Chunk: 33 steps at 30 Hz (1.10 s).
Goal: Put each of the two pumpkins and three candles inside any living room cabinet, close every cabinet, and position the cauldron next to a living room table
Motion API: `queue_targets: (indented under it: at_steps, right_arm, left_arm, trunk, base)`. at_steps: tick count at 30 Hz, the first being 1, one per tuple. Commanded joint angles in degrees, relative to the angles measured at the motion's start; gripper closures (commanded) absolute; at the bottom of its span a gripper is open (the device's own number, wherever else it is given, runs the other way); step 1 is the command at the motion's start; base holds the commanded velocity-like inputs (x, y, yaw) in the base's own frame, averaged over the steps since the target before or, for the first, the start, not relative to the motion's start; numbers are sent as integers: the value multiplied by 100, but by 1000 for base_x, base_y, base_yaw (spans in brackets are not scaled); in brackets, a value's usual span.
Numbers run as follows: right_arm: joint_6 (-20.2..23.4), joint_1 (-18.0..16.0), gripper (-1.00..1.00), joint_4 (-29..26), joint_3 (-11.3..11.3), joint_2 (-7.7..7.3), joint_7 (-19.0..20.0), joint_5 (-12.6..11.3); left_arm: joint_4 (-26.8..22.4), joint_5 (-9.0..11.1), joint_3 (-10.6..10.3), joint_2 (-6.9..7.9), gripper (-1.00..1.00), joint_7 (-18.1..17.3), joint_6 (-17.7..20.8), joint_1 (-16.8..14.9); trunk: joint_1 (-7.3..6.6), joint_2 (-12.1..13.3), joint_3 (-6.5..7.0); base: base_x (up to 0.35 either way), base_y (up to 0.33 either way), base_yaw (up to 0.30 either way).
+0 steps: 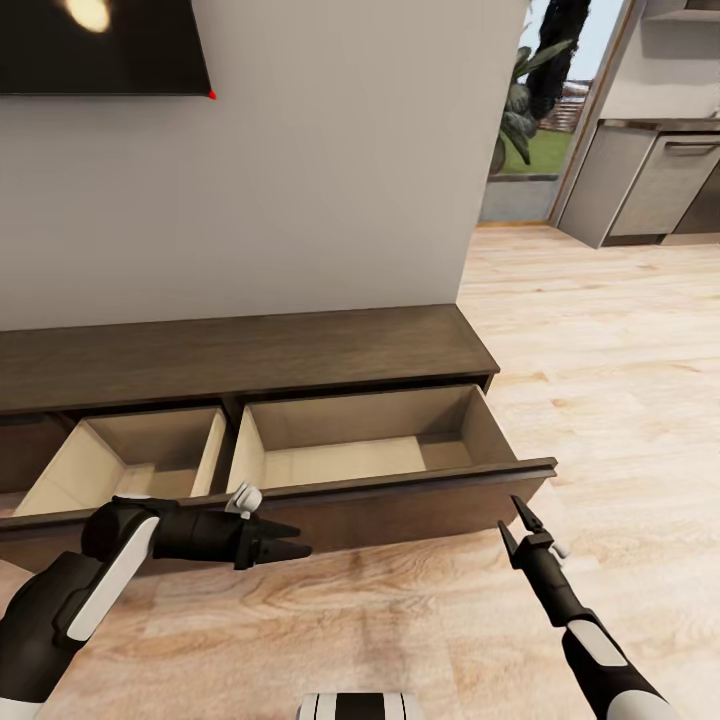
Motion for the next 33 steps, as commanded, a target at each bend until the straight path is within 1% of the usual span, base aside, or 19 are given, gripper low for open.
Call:
queue_targets:
  at_steps: [1, 6, 17, 19, 20, 21, 24, 33]
  right_arm:
    - [51, -3, -100, 5, -9, -4, 11, -34]
    - [67, -2, -100, 20, -15, -46, 14, -65]
    - [67, -2, -100, 50, -28, -57, 29, -104]
    - [127, -2, -100, 51, -28, -90, 20, -97]
    - [309, -2, -100, 51, -26, -131, 12, -83]
    - [467, -2, -100, 49, -25, -154, 22, -83]
    - [663, -2, -100, 52, -28, -188, 41, -89]
    - [750, -2, -100, 51, -33, -203, 53, -88]
  left_arm:
    - [-1, 6, -6, 4, -100, -8, 22, -4]
    - [8, 6, -12, 4, -100, 0, 24, -4]
    - [19, 6, -14, 4, -100, 5, 23, -4]
    - [21, 6, -14, 4, -100, 6, 23, -4]
    - [26, 6, -14, 4, -100, 7, 24, -4]
    - [28, 5, -14, 4, -100, 6, 25, -4]
    - [30, 6, -14, 4, -100, 1, 25, -4]
    - [31, 3, -18, -4, -100, 0, 24, -4]
  trunk:
    - [-4, 0, 18]
    - [-17, 6, 129]
    - [-45, 21, 372]
    - [-50, 24, 417]
    - [-53, 25, 439]
    - [-53, 25, 439]
    - [-53, 25, 439]
    - [-53, 25, 439]
  base:
    - [0, 0, 0]
    - [0, 0, 0]
    - [0, 0, 0]
    - [0, 0, 0]
    - [0, 0, 0]
    - [0, 0, 0]
    - [0, 0, 0]
    - [-34, 0, 0]
